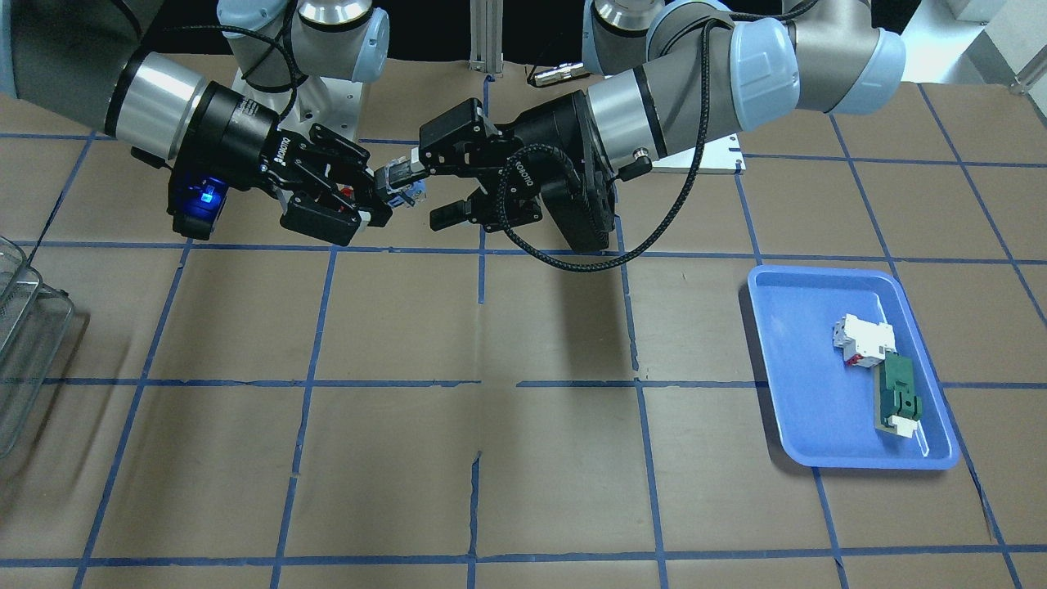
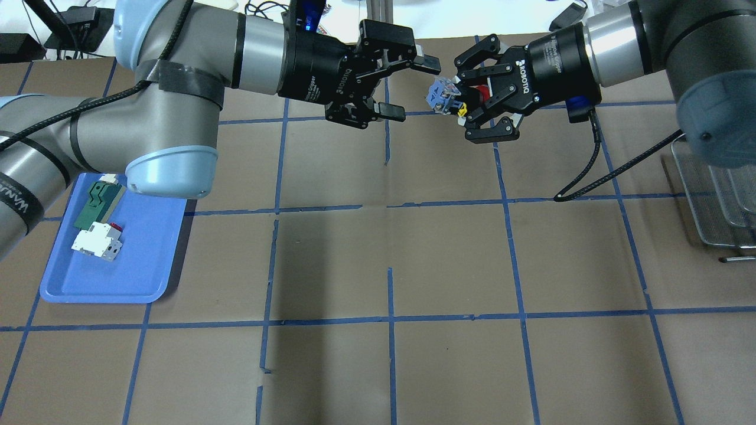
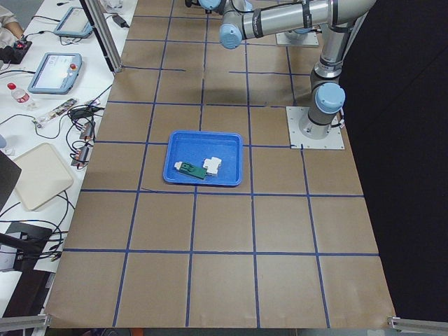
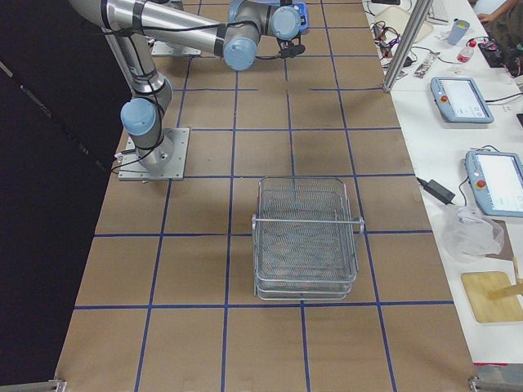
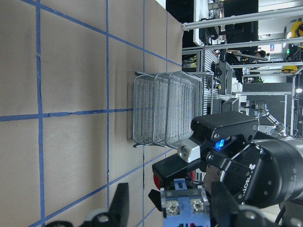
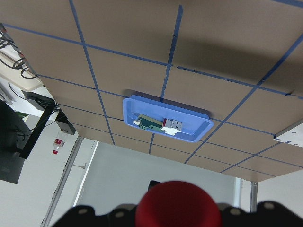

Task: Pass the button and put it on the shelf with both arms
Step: 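Close the right gripper on the button while the left gripper opens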

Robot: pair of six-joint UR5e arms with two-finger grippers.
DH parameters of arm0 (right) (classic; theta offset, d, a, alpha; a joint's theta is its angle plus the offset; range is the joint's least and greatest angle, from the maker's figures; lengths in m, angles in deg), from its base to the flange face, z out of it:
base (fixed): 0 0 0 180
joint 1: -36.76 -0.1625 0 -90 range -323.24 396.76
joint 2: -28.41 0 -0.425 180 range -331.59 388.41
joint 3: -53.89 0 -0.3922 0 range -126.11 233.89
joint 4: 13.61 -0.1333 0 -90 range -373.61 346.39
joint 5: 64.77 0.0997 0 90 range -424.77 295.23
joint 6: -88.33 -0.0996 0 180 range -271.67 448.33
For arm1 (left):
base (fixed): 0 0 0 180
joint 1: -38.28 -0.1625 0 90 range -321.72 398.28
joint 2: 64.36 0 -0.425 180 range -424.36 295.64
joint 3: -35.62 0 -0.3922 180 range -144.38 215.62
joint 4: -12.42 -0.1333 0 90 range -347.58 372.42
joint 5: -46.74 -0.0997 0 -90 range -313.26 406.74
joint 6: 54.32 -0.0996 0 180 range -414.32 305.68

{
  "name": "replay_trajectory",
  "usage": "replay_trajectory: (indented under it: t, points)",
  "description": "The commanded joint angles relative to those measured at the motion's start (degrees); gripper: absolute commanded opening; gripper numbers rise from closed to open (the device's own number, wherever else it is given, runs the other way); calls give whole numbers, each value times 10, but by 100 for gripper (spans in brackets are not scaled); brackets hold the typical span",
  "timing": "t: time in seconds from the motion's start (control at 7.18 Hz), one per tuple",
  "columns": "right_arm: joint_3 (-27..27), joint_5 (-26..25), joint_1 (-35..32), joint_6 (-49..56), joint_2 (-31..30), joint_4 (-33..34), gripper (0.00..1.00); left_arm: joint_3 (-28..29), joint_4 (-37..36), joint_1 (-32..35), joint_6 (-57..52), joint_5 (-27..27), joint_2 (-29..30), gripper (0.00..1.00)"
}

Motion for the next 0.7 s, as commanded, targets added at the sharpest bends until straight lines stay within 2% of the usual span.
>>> replay_trajectory:
  t: [0.0, 0.14, 0.28, 0.42, 0.56]
  points:
    - [0, -5, 40, 20, 0, 0, 2, 4, 2, -2, -2, -4, -1, 100]
    - [0, -6, 55, 46, 1, -5, 1, 6, 4, -6, -4, -4, -6, 100]
    - [0, -9, 70, 77, 2, 0, 0, 6, 7, -13, -5, -30, -13, 100]
    - [0, -38, 98, 140, 2, -5, 0, 7, 18, -25, -8, -83, -19, 100]
    - [0, -62, 121, 218, 2, -8, 0, 8, 26, -35, -20, -92, -18, 100]
